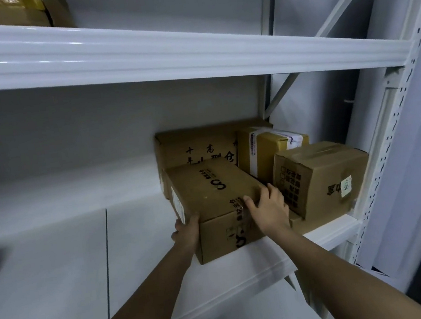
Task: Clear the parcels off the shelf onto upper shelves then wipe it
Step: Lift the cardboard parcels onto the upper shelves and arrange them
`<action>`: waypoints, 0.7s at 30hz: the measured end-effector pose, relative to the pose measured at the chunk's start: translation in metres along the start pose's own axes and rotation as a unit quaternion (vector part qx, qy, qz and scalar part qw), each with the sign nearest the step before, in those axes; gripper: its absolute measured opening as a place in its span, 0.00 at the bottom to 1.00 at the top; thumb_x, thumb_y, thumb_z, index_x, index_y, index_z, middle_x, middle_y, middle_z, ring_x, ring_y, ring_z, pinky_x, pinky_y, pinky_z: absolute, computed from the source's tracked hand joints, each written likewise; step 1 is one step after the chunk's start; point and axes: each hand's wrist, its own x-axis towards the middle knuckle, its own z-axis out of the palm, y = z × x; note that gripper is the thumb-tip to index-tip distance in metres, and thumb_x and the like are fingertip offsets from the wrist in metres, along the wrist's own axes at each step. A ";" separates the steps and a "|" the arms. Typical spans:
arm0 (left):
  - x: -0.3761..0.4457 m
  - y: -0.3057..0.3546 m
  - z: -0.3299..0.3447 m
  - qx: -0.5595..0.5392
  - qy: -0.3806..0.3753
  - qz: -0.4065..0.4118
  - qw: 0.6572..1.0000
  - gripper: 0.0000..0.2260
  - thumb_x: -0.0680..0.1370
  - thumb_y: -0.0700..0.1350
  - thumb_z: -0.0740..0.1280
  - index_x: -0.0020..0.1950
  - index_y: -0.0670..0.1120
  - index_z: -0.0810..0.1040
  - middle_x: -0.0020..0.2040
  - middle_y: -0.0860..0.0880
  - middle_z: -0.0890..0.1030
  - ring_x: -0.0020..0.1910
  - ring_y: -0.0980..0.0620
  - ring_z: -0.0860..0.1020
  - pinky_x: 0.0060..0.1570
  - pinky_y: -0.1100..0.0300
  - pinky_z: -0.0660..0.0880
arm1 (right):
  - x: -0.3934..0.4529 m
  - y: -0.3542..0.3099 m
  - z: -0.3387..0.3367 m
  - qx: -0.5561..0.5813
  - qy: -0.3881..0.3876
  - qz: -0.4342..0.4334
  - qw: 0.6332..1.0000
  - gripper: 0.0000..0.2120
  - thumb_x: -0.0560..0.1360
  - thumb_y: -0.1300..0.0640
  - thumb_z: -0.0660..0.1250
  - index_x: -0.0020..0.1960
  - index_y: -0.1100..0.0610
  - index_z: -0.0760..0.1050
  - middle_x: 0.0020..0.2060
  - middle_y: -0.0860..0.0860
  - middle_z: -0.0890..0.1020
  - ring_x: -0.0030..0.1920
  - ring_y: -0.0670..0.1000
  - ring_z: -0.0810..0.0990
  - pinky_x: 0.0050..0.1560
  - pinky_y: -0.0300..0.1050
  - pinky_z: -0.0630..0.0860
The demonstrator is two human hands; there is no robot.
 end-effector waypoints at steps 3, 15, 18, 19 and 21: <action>0.011 -0.003 0.005 -0.030 -0.030 -0.021 0.999 0.34 0.78 0.64 0.56 0.78 0.49 0.51 0.74 0.42 0.61 0.71 0.40 0.63 0.70 0.43 0.62 | 0.016 0.006 0.003 0.002 -0.029 0.003 1.000 0.31 0.79 0.37 0.51 0.76 0.53 0.56 0.76 0.54 0.56 0.76 0.56 0.51 0.73 0.55 0.53; 0.020 -0.014 0.014 -0.169 -0.107 -0.032 0.979 0.39 0.70 0.70 0.63 0.76 0.55 0.59 0.63 0.46 0.76 0.55 0.47 0.78 0.45 0.54 0.77 | 0.044 0.009 0.012 0.143 -0.049 0.089 0.984 0.35 0.76 0.42 0.63 0.76 0.54 0.54 0.72 0.56 0.60 0.70 0.63 0.62 0.67 0.55 0.64; 0.024 -0.020 0.013 -0.192 -0.119 -0.035 0.974 0.47 0.59 0.74 0.66 0.74 0.57 0.63 0.61 0.45 0.79 0.55 0.43 0.80 0.49 0.47 0.80 | 0.043 0.009 0.010 0.166 -0.041 0.108 0.979 0.38 0.75 0.43 0.65 0.77 0.56 0.53 0.72 0.57 0.61 0.70 0.64 0.63 0.67 0.55 0.64; 0.023 -0.021 0.011 -0.195 -0.119 -0.034 0.973 0.46 0.58 0.75 0.65 0.73 0.57 0.64 0.60 0.45 0.79 0.55 0.43 0.81 0.48 0.47 0.80 | 0.042 0.009 0.010 0.169 -0.041 0.110 0.979 0.38 0.75 0.43 0.65 0.77 0.56 0.53 0.72 0.57 0.61 0.70 0.64 0.63 0.67 0.55 0.64; 0.016 -0.021 0.006 -0.192 -0.117 -0.017 0.974 0.43 0.62 0.77 0.63 0.72 0.57 0.67 0.60 0.47 0.80 0.55 0.45 0.81 0.46 0.50 0.80 | 0.039 0.009 0.010 0.163 -0.043 0.107 0.980 0.36 0.75 0.42 0.64 0.76 0.55 0.54 0.72 0.58 0.61 0.70 0.64 0.63 0.66 0.55 0.65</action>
